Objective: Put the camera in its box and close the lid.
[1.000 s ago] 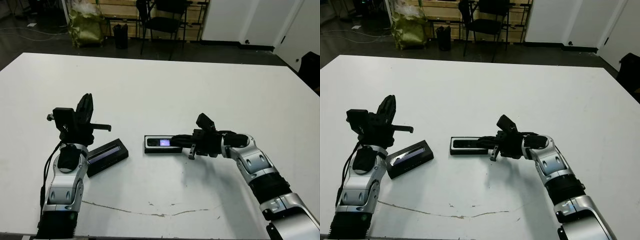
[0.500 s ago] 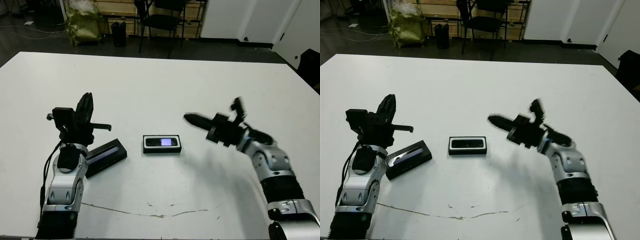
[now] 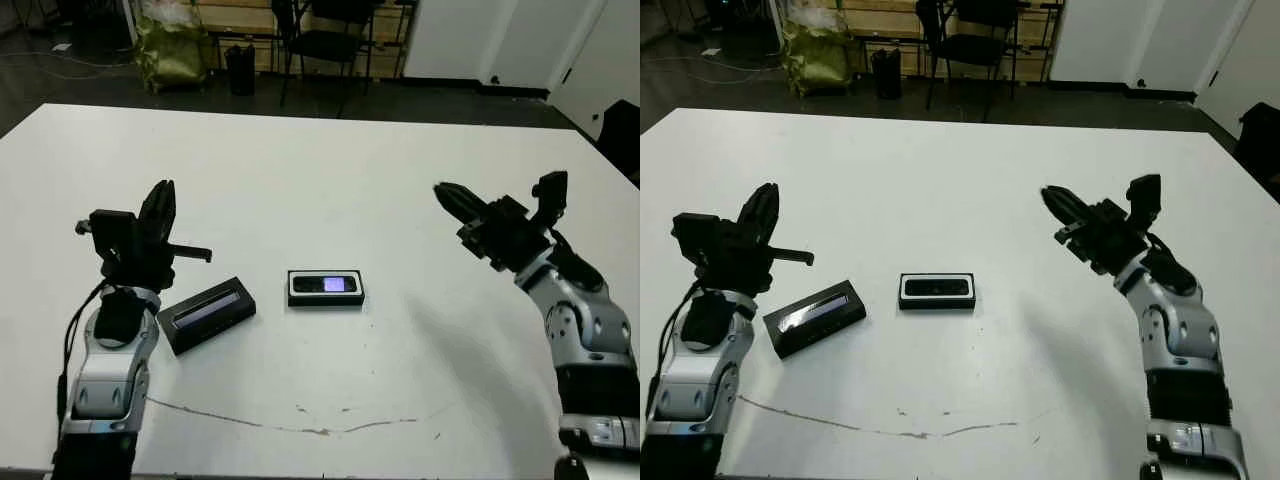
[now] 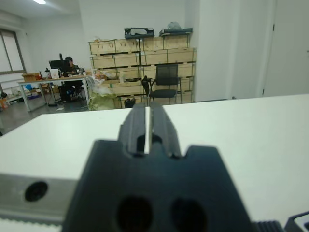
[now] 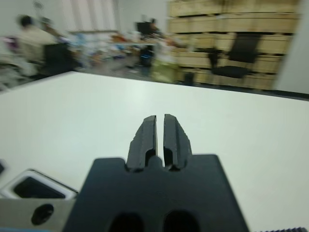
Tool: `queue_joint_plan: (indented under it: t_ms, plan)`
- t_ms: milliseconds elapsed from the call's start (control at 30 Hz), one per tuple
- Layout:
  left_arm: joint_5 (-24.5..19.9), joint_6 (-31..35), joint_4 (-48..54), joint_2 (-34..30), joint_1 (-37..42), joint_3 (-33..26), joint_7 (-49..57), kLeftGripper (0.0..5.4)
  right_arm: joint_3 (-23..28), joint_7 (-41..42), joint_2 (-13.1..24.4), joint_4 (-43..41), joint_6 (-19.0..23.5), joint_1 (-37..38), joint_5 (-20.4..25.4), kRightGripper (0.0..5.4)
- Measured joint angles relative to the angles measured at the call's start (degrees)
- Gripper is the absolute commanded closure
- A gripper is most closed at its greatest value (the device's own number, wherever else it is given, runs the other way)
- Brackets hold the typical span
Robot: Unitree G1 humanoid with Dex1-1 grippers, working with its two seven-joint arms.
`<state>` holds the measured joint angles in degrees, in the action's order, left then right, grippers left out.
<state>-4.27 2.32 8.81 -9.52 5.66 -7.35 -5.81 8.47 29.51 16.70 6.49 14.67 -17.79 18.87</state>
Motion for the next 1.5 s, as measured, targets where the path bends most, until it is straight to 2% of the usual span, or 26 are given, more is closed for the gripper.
queue_joint_plan:
  t_ms: [100,200,267,367,433,633,800,900,967,1033,1133,1200,1367,1500]
  plan:
    - [-0.32,0.79,1.00,-1.38,-0.75,-0.64,-0.93,5.40,-0.75,-6.97,-1.55,-7.54,3.68,2.70,-1.75,5.38]
    - [-0.62,2.56,2.50,-2.61,-1.16,-1.57,-1.31,5.40,-0.17,-12.54,-4.01,-9.35,5.00,4.06,-2.05,5.38]
    - [-0.74,4.70,3.83,-3.78,-1.48,-2.19,-1.60,5.40,0.86,-15.88,-6.10,-8.62,3.90,4.91,-2.23,5.38]
    - [-1.14,5.86,4.41,-6.00,-1.95,-3.34,-3.52,5.40,2.41,-17.80,-8.59,-5.48,-0.93,5.80,-2.13,5.38]
    - [-1.99,7.39,4.68,-7.22,-2.30,-4.25,-4.57,5.40,2.28,-19.52,-9.32,-5.68,-1.95,6.53,-3.00,5.38]
    - [-4.60,15.84,7.88,-11.01,-2.71,-6.23,-6.99,5.40,0.16,-23.95,-10.25,-13.55,0.26,8.96,-5.40,5.38]
    - [-8.16,23.30,9.95,-13.70,-3.78,-7.52,-10.48,5.40,-0.74,-25.64,-11.01,-16.59,1.37,10.75,-6.34,5.38]
    - [-10.32,25.37,10.12,-15.25,-5.21,-8.29,-13.13,5.40,-0.84,-26.01,-11.17,-18.09,2.78,11.27,-6.40,5.38]
    - [-11.87,25.07,10.13,-16.57,-6.49,-8.69,-16.41,5.18,-0.93,-26.39,-11.22,-19.40,4.42,11.57,-6.41,5.40]
    - [-12.77,21.26,9.31,-18.04,-7.73,-8.98,-20.72,4.82,-0.89,-26.64,-11.28,-19.98,5.29,11.62,-6.34,5.40]
    - [-11.38,14.04,7.81,-20.33,-8.44,-8.16,-25.49,4.09,-0.76,-26.78,-11.26,-19.59,5.50,11.66,-6.48,5.40]
    - [-10.22,12.93,8.13,-22.70,-8.74,-6.75,-27.93,3.61,-0.65,-26.86,-11.24,-19.02,5.49,11.69,-6.85,5.40]
    - [-9.97,17.94,10.64,-27.03,-9.65,-3.80,-31.87,2.40,-0.72,-29.62,-11.14,-18.60,6.30,11.66,-10.49,5.40]
    - [-8.98,24.18,13.99,-31.98,-10.08,-1.41,-34.00,1.42,-0.46,-30.29,-11.56,-19.89,9.32,11.60,-10.41,5.40]
